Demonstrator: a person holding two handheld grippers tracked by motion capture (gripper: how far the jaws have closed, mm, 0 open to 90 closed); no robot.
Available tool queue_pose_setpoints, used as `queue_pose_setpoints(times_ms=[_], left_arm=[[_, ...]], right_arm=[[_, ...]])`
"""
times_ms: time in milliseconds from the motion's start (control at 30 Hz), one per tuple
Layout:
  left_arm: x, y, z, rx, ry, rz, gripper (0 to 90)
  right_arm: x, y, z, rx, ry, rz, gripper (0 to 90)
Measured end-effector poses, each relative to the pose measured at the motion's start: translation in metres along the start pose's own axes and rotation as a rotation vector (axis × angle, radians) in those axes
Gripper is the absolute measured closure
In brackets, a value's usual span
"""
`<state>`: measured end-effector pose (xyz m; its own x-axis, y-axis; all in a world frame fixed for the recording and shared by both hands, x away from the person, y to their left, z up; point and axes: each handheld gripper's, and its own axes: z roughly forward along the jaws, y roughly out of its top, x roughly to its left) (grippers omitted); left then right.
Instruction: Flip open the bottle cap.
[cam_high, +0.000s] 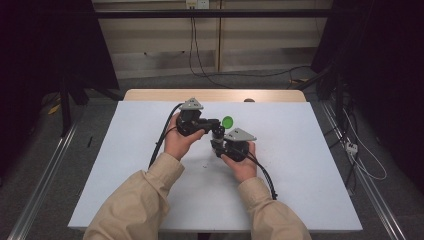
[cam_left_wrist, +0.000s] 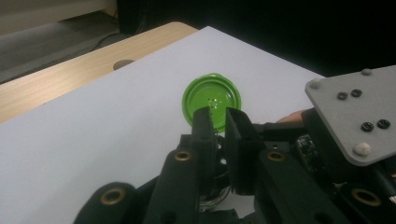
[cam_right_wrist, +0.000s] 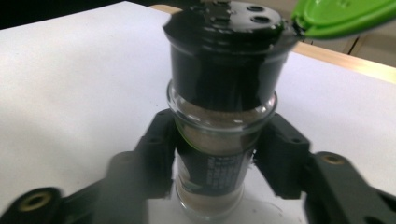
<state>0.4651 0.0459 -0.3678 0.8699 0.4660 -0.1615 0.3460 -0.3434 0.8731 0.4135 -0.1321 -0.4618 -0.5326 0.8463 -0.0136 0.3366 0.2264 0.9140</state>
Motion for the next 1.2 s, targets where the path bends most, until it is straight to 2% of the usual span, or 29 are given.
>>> queue_pose_setpoints(times_ms=[167, 267, 467, 633, 700, 867, 1100, 1200], left_arm=[[0.001, -0.002, -0.002, -0.006, 0.015, -0.014, 75.1], [0.001, -0.002, -0.004, -0.005, 0.017, -0.022, 70.2], [0.001, -0.004, -0.008, 0.007, 0.011, -0.025, 59.7], [0.004, -0.006, -0.011, 0.001, 0.013, -0.043, 45.4], [0.004, -0.008, -0.012, -0.006, 0.015, -0.045, 37.8], [0.003, -0.011, -0.015, 0.001, 0.008, -0.034, 29.3], [0.003, -0.02, -0.025, 0.001, -0.009, -0.02, 23.2], [0.002, -0.026, -0.03, 0.002, -0.012, -0.01, 22.0]], right_arm=[[-0.003, 0.001, -0.003, 0.005, 0.005, 0.035, 35.1], [-0.002, 0.002, -0.005, 0.012, 0.003, 0.033, 29.6], [0.0, 0.002, -0.007, 0.035, 0.029, 0.05, 21.6], [0.0, 0.003, -0.01, 0.043, 0.041, 0.063, 16.0], [0.0, 0.004, -0.011, 0.041, 0.042, 0.062, 15.7], [0.002, 0.006, -0.016, 0.043, 0.055, 0.057, 14.9], [0.004, 0.008, -0.023, 0.063, 0.081, 0.067, 12.6], [0.003, 0.007, -0.029, 0.037, 0.086, 0.084, 13.7]])
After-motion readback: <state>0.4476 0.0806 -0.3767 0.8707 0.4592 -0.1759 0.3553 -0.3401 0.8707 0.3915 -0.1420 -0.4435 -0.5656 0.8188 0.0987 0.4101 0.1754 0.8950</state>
